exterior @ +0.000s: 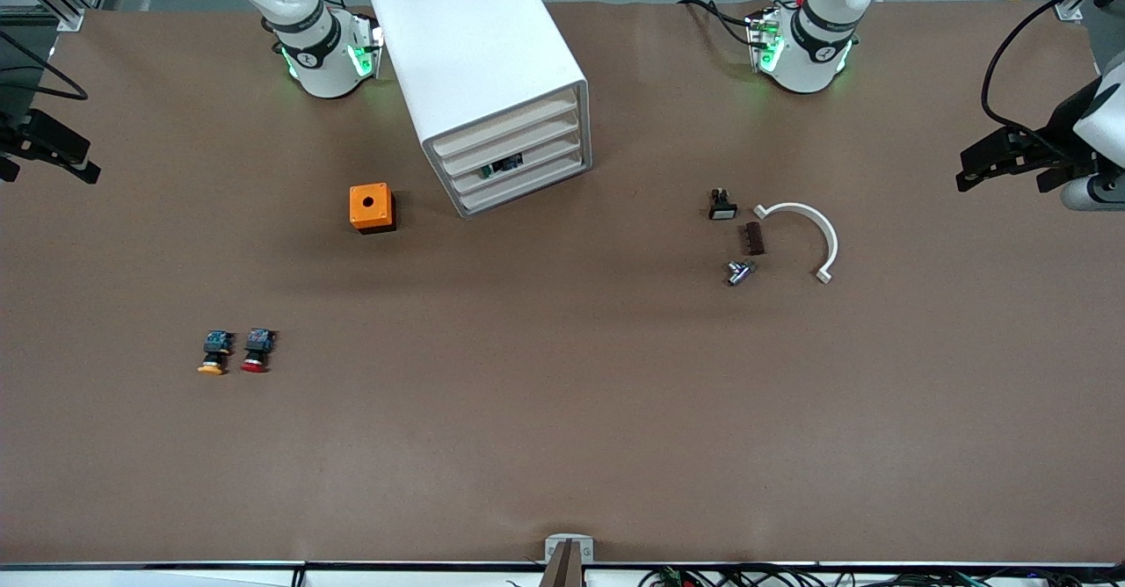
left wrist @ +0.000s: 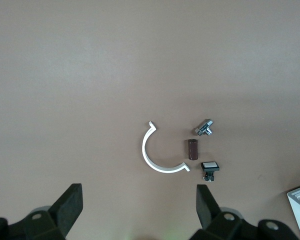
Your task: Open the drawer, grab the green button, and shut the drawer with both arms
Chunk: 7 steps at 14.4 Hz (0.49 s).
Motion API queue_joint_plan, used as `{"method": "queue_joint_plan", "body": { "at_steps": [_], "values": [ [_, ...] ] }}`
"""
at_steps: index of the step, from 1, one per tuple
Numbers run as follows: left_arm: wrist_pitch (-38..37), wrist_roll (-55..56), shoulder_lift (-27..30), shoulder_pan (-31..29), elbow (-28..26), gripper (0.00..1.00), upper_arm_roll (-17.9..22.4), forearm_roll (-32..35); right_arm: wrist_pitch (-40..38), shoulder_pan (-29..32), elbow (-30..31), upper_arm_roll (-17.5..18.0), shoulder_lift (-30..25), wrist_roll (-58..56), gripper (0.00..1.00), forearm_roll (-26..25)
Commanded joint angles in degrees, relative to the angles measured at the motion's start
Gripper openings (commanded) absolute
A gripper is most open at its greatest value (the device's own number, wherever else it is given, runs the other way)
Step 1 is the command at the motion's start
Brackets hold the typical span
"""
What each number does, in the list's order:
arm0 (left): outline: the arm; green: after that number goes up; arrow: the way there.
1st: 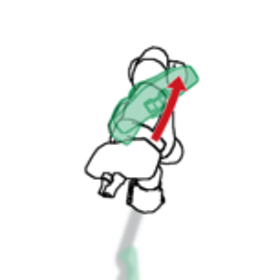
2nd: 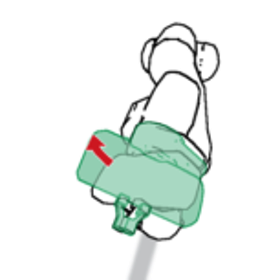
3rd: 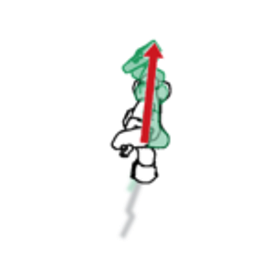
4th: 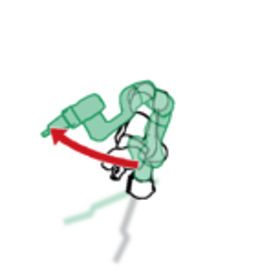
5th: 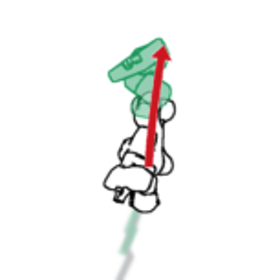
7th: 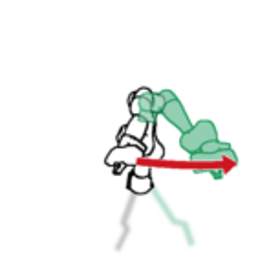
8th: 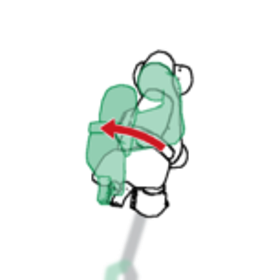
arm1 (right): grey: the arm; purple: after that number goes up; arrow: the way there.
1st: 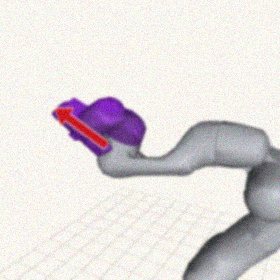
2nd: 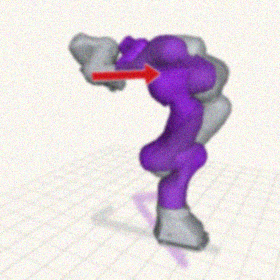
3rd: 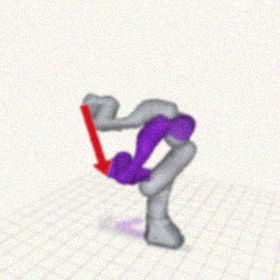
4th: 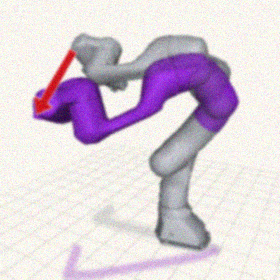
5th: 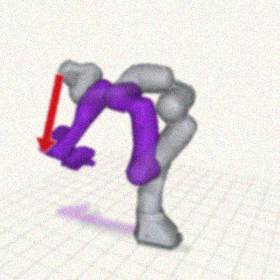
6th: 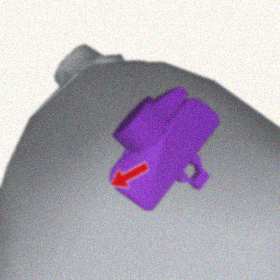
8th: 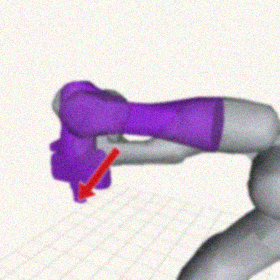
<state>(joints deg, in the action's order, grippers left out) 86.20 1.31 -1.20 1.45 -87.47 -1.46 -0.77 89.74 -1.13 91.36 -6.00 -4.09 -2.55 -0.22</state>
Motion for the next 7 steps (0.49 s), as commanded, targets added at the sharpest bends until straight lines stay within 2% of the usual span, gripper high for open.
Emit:
{"method": "queue_joint_plan", "body": {
  "at_steps": [1,7],
  "values": [
    [-1.0,0.2,-0.3,0.0,1.2,1.0,-0.3,1.3,-0.5,1.3,0.4,0.8,-1.1,-0.6,1.0,0.7],
    [-1.0,1.5,-1.0,-0.8,1.2,1.0,0.1,0.8,-0.5,1.3,0.4,0.8,-1.1,-0.6,1.0,0.7]
  ]
}}
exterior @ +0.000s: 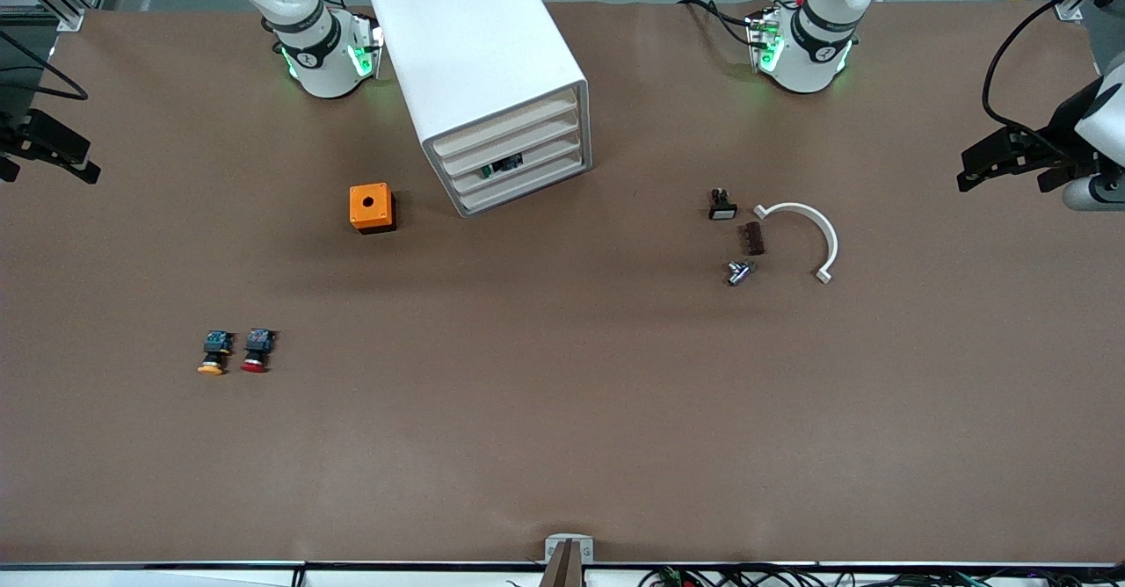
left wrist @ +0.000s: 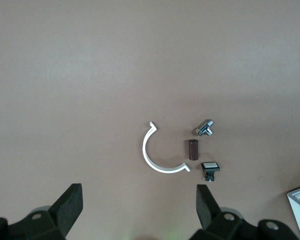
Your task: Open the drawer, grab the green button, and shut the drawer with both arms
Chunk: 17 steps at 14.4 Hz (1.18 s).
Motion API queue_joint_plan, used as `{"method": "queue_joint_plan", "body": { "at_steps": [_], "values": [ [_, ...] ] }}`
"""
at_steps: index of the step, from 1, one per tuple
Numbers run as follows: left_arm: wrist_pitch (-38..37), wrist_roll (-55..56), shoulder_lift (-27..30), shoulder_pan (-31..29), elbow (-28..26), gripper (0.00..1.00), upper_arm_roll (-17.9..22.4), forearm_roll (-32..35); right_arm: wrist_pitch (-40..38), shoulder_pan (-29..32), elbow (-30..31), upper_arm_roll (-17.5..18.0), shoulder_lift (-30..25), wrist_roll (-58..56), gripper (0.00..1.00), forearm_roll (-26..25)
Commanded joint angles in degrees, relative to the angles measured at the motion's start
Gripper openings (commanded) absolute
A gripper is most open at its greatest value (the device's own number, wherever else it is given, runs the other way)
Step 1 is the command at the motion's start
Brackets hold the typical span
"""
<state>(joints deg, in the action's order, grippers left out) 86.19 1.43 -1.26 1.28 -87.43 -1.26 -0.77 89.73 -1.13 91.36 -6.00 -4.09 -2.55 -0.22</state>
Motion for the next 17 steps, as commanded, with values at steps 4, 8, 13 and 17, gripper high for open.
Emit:
{"method": "queue_joint_plan", "body": {
  "at_steps": [4,8,13,17],
  "values": [
    [-1.0,5.5,-2.4,-1.0,1.2,1.0,-0.1,1.0,-0.6,1.3,0.4,0.8,-1.1,-0.6,1.0,0.7],
    [-1.0,6.0,-6.9,-0.5,1.0,1.0,-0.1,0.8,-0.7,1.3,0.4,0.8,-1.1,-0.6,1.0,0.7],
    [-1.0,7.5,-16.1,1.4,1.1,1.0,-0.8,0.7,-0.7,1.3,0.4,0.8,-1.1,-0.6,1.0,0.7],
    [-1.0,13.7,-20.7,4.5,1.1,1.0,-0.8,0.7,-0.8,1.3,0.4,0.8,-1.1,-0.6,1.0,0.7]
  ]
}}
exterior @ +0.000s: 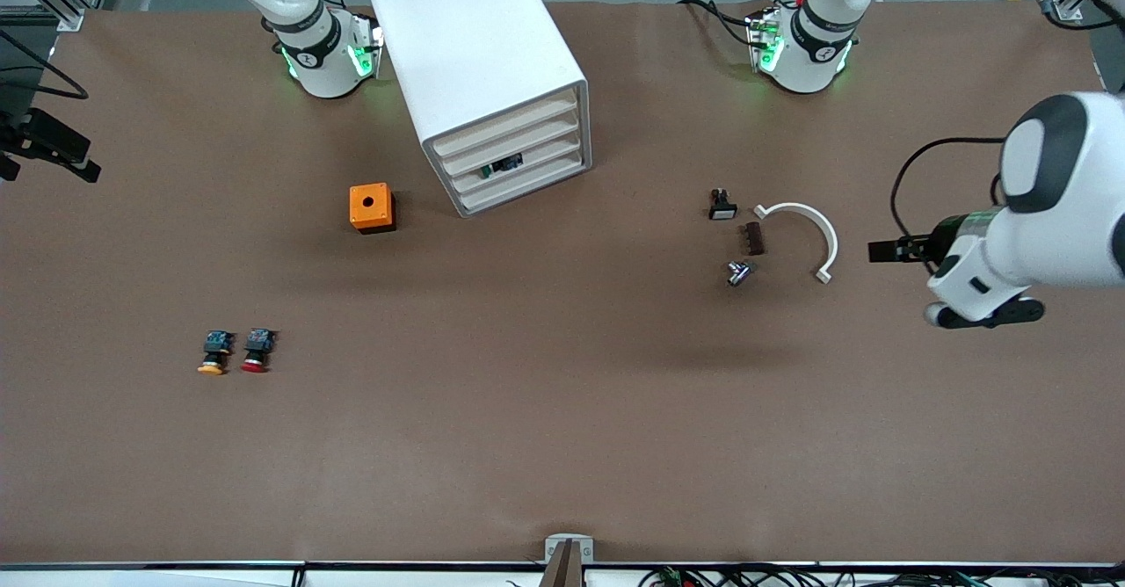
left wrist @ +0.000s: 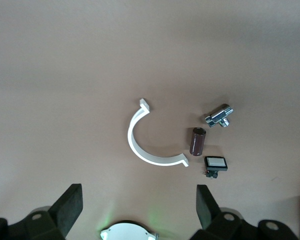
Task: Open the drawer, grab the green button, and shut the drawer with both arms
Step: 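Move the left gripper toward the white cabinet's drawer handle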
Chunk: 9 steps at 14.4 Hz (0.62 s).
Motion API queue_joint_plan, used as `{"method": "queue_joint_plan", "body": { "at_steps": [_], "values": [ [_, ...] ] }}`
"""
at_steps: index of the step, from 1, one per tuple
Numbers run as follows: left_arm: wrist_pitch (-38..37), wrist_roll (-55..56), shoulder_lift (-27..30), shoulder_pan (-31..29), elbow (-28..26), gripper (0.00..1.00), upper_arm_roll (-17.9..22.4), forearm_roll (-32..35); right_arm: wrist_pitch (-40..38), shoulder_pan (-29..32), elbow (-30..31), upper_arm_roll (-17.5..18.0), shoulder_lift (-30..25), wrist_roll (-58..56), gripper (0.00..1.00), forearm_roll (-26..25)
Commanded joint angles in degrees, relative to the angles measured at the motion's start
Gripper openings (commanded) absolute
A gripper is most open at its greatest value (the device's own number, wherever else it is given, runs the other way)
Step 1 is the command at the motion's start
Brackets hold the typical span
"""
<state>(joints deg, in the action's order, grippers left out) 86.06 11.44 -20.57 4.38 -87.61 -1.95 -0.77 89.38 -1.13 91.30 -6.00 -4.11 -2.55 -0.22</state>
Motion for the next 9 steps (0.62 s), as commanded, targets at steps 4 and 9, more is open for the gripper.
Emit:
{"method": "queue_joint_plan", "body": {
  "at_steps": [4,9],
  "values": [
    [-1.0,14.7,-3.2,5.6,1.3,1.0,-0.2,-0.3,-0.4,1.3,0.5,0.8,-1.1,-0.6,1.0,0.7],
    [-0.9,37.0,-9.5,9.3,4.0,1.0,-0.2,-11.8,-0.6,1.3,0.5,0.8,-1.0,-0.6,1.0,0.7]
  ]
}}
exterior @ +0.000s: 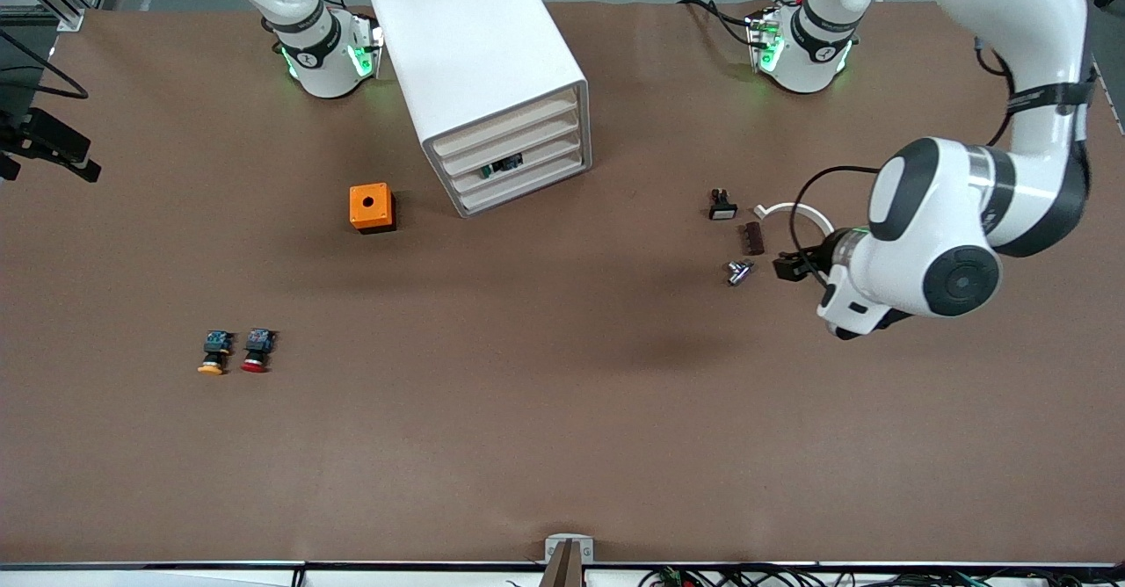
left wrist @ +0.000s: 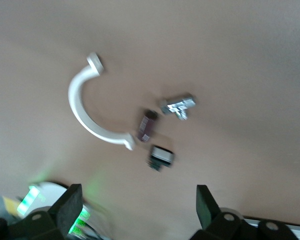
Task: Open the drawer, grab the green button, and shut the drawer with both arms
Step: 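Move the left gripper toward the white cabinet's drawer handle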
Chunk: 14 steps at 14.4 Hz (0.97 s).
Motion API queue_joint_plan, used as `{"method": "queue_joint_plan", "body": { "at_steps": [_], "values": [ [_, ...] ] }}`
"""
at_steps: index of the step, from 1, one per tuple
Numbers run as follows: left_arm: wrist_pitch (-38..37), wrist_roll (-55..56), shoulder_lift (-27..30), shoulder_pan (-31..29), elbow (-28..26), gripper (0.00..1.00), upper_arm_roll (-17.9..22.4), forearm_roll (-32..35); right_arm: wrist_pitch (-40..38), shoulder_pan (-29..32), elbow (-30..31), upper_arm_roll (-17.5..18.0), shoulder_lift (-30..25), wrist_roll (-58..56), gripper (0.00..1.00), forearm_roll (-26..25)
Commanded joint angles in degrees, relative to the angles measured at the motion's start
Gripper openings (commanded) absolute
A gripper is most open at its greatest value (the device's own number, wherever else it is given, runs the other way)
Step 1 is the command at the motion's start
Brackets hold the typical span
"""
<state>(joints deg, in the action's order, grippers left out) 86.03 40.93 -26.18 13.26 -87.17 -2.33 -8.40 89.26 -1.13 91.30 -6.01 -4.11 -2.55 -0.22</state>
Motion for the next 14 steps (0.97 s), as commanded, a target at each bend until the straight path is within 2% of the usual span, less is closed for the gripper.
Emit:
{"method": "queue_joint_plan", "body": {
  "at_steps": [1,7,11,14],
  "values": [
    [-0.7,13.4,-5.4,1.4,4.4,1.0,0.0,-7.4,-0.5,1.3,0.5,0.8,-1.1,-0.6,1.0,0.7],
    [-0.2,39.0,-15.1,3.7,9.6,1.0,0.0,-21.4,-0.5,1.3,0.4,0.8,-1.0,-0.6,1.0,0.7],
    [2.6,54.7,-20.0,6.2,10.2,1.0,-1.1,-28.8,-0.5,1.3,0.4,0.7,-1.0,-0.6,1.0,0.7],
    [3.2,64.8,-22.9,6.3,10.1,1.0,-4.3,-33.4,-0.5,1.3,0.3,0.7,-1.0,-0.6,1.0,0.7]
  ]
}}
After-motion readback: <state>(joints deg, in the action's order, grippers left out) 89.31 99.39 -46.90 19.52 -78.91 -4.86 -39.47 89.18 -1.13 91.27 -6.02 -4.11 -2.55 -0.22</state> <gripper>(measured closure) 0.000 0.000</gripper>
